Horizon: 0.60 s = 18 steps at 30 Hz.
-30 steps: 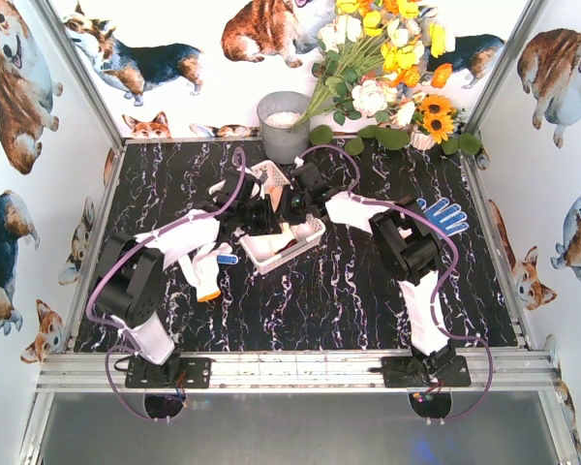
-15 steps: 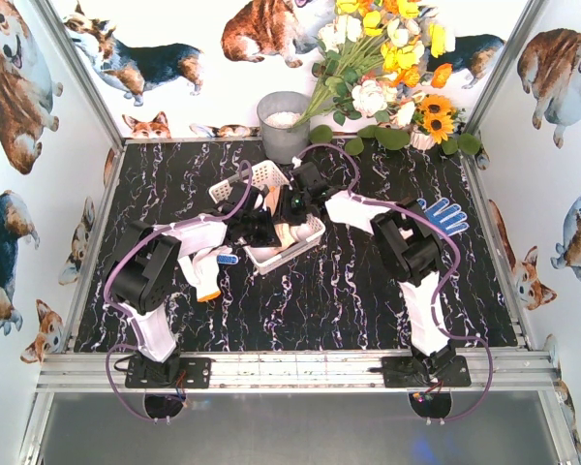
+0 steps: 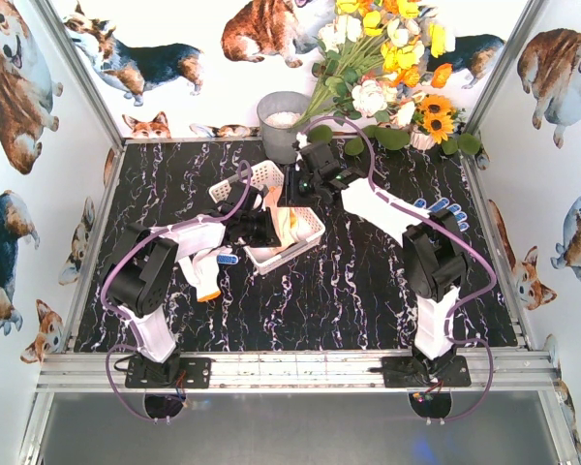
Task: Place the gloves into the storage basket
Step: Place the glove in the bin.
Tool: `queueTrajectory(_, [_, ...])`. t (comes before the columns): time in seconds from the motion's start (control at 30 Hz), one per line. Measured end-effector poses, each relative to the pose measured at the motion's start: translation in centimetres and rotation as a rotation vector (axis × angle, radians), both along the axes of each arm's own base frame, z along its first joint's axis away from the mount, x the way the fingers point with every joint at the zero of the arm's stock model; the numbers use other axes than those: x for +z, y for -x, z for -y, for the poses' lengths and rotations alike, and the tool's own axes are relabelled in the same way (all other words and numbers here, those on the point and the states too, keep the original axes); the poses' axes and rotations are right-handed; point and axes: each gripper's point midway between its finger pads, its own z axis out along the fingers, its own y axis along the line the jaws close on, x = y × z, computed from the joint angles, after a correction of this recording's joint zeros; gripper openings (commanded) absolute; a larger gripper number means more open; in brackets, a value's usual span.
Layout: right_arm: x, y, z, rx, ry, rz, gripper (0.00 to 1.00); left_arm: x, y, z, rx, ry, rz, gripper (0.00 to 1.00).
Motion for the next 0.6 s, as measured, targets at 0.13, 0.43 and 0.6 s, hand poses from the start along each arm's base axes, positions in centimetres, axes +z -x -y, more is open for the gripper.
queueTrajectory(0.13, [-0.5, 0.9, -0.4, 0.026, -0.005, -0.035, 0.19, 0.1, 0.0, 0.0, 0.000, 0.001, 0.002, 0.14])
queueTrajectory(0.43, [-5.2, 2.0, -0.6, 0.033, 0.057, -0.142, 0.15, 0.2, 0.0, 0.1, -0.003, 0.005, 0.003, 0.16])
queueTrajectory(0.6, [-8.9, 2.3, 0.6, -0.005, 0.132, -0.218, 0.15, 0.7, 0.0, 0.1, -0.005, 0.012, 0.012, 0.17])
